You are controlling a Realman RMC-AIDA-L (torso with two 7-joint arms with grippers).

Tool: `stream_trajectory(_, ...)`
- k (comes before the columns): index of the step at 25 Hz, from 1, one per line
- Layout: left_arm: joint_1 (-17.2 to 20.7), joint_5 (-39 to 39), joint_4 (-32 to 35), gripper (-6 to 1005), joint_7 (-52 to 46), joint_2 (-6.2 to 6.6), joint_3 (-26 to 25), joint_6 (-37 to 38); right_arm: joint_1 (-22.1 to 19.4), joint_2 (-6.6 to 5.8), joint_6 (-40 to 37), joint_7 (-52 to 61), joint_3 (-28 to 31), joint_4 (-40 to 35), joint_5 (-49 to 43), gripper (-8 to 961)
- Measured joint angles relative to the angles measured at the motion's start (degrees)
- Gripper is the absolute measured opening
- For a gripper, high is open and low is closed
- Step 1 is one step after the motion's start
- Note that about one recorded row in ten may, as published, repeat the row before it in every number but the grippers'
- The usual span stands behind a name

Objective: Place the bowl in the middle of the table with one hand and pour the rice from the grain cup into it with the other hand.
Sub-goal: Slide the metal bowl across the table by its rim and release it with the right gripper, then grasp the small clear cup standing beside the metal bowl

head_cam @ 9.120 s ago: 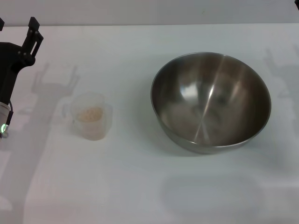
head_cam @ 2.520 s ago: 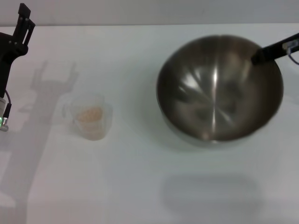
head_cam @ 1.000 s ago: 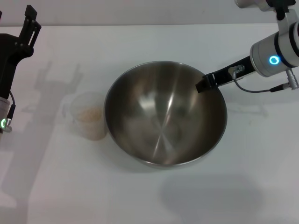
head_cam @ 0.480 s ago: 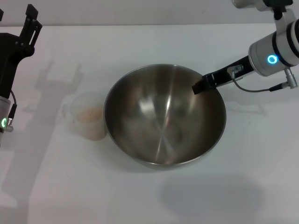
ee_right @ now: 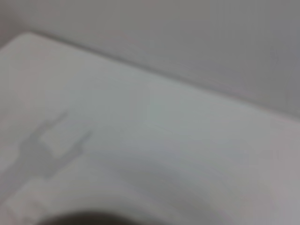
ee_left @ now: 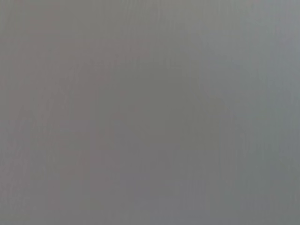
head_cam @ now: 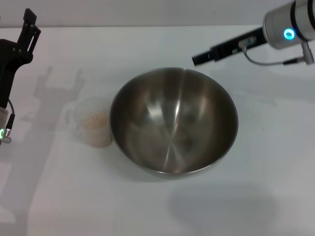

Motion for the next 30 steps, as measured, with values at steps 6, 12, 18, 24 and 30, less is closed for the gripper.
stream_trajectory(6,0.6,-0.2,0.6,709,0.0,0.11,0.0,1.3,-1.9,0.11,-6.7,-3.3,-0.8,-4.3,0.7,586)
stream_trajectory(12,1.1,-0.1,0.6,707,0.3,0.22,-0.2,2.8,-9.0,0.27,-26.6,-8.6,-5.4,-9.1,4.3,606)
stream_trajectory(18,1.1,-0.2,0.7,704,0.4,0.27,-0.3,2.9,-18.5,0.37,-53.7,-14.0,-17.3,-10.4,7.2,605)
stream_trajectory(24,1.2,-0.3,0.8,701,0.5,0.27,-0.2,2.7,-26.3,0.54,-90.9,-15.7,-32.6,-5.8,6.7,605)
stream_trajectory(30,1.8,-0.4,0.9,699,0.2,0.27,-0.5,2.6,-25.7,0.36,-130.6,0.4,-45.6,13.6,4.2,605)
